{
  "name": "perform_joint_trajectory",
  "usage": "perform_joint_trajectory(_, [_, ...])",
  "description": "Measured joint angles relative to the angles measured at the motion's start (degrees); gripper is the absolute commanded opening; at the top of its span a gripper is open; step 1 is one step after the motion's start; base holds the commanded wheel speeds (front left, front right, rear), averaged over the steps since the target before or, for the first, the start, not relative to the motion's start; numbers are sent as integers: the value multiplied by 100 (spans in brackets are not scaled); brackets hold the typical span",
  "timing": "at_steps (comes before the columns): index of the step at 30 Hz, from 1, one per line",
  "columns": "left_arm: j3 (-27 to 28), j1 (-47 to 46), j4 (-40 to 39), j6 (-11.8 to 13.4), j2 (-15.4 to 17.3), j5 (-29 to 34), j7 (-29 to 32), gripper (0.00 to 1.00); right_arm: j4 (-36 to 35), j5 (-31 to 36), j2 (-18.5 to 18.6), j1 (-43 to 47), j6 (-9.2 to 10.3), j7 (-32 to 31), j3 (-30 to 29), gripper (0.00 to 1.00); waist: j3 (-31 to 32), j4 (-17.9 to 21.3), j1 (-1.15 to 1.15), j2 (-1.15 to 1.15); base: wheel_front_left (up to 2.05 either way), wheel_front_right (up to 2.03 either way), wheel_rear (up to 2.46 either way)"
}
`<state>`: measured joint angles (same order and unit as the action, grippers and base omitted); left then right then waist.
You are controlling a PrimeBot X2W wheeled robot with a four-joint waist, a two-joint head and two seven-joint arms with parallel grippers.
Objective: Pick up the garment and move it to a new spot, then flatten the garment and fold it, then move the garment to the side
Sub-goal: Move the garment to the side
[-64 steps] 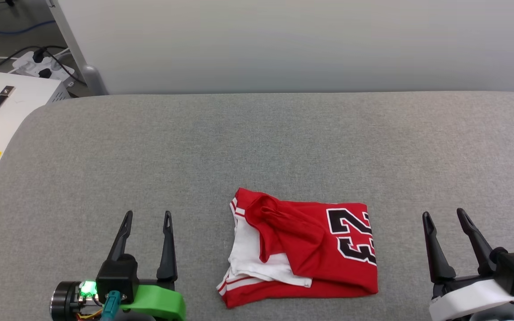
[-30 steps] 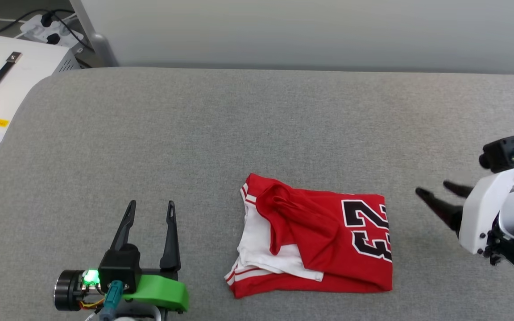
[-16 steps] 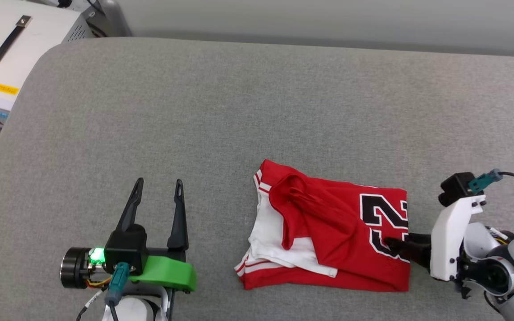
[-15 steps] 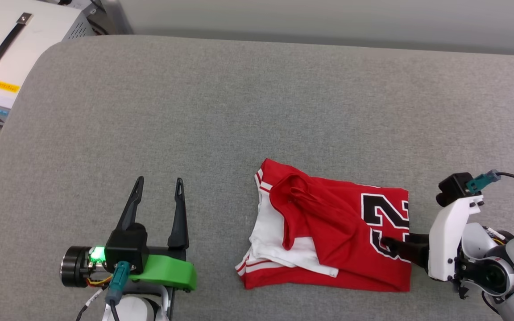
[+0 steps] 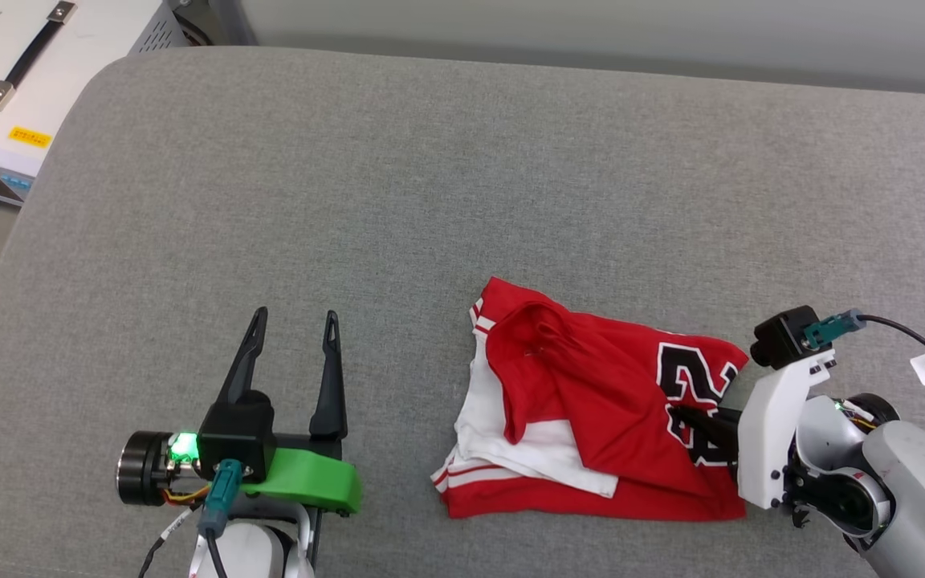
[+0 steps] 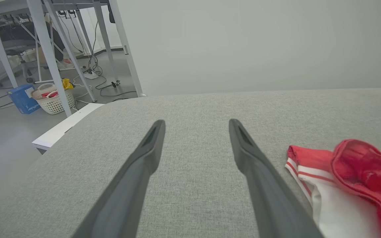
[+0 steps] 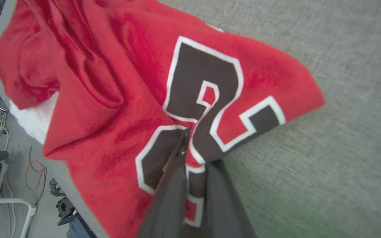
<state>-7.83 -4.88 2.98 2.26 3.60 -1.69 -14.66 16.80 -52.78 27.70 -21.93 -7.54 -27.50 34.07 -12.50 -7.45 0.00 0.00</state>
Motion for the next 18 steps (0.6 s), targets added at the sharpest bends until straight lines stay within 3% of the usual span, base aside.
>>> perform_joint_trajectory(10, [37, 125, -5, 9, -9, -26, 0, 100, -389, 613, 557, -605, 0, 931, 655, 0, 218, 206, 0, 0, 0, 0, 0])
perform_joint_trajectory(18, [91, 252, -56, 7, 3, -22, 0, 100, -1036, 782, 1159, -816, 0, 995, 912, 0, 314, 687, 0, 0, 0, 0, 0])
